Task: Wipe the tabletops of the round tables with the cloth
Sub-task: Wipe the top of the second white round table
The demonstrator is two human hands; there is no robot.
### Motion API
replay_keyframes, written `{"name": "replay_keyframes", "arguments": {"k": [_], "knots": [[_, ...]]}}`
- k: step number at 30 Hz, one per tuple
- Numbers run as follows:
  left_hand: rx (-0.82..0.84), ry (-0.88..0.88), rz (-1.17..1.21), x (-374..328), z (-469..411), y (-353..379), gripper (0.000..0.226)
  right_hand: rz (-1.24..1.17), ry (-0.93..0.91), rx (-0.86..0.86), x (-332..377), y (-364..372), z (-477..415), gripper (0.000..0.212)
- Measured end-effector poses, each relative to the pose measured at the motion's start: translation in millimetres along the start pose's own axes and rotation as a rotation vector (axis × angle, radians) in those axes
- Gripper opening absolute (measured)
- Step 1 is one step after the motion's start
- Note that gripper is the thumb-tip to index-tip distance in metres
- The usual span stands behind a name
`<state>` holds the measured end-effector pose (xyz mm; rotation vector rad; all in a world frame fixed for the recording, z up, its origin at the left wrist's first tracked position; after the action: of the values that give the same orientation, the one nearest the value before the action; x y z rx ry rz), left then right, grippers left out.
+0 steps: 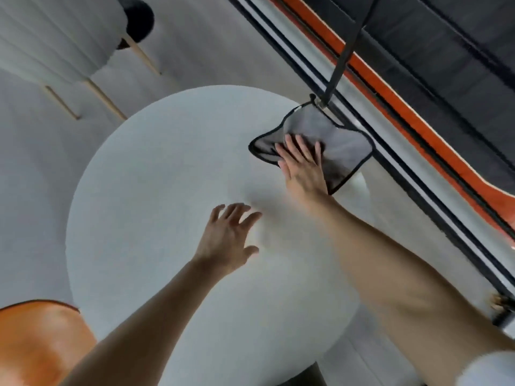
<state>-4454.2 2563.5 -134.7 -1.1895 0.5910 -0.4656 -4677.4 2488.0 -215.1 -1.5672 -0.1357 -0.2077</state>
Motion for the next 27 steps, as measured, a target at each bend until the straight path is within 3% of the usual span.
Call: {"name": "replay_keyframes", "arguments": {"k": [3,4,6,8,11,12,14,16,19,22,27], "knots": [[-0.278,-0.290,0.163,40.4,49.9,-7.3,0.011,0.027,-0.280,0.034,78.4,13.9,47.2,0.054],[-0.301,-0.378,0.165,51.6,67.5,-8.5,0.006,0.005,-0.347,0.061,97.9,17.1,70.8,0.054],[-0.275,-0.530,0.138,66.9,101.9,-3.6,0.024,-0.118,-0.429,0.069,112.9,10.8,96.9,0.049],[-0.264,-0.621,0.133,73.9,134.4,5.3,0.043,-0.137,-0.373,-0.036,101.3,-2.1,88.8,0.046],[-0.202,-0.740,0.123,76.8,176.1,17.0,0.039,0.025,-0.156,0.049,76.6,-7.4,58.8,0.072],[-0.128,-0.798,0.109,77.8,187.7,23.3,0.056,0.062,-0.117,0.091,78.1,-0.7,57.8,0.079],[0.085,-0.867,0.127,74.8,206.7,39.5,0.119,0.109,-0.109,0.090,98.3,13.1,73.1,0.078],[0.145,-0.882,0.157,72.0,215.0,46.9,0.149,0.114,-0.204,0.053,131.9,17.7,101.3,0.076],[0.141,-0.893,0.207,67.4,223.4,53.7,0.159,0.121,-0.475,0.126,179.4,22.6,170.2,0.083],[0.136,-0.906,0.195,63.2,230.7,58.5,0.158,0.150,-0.611,0.199,195.0,26.2,219.7,0.087],[0.114,-0.908,0.234,64.8,221.0,51.8,0.158,0.083,-0.683,0.138,187.0,21.1,171.9,0.051]]}}
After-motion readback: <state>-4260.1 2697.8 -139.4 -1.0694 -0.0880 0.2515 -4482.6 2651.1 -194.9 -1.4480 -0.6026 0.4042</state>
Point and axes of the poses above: each hand's wrist, its own z-axis away from the middle knuckle, its own y-axis out of the palm, x = y × z, the point moved 5 cm from there along -z, towards the middle knuckle
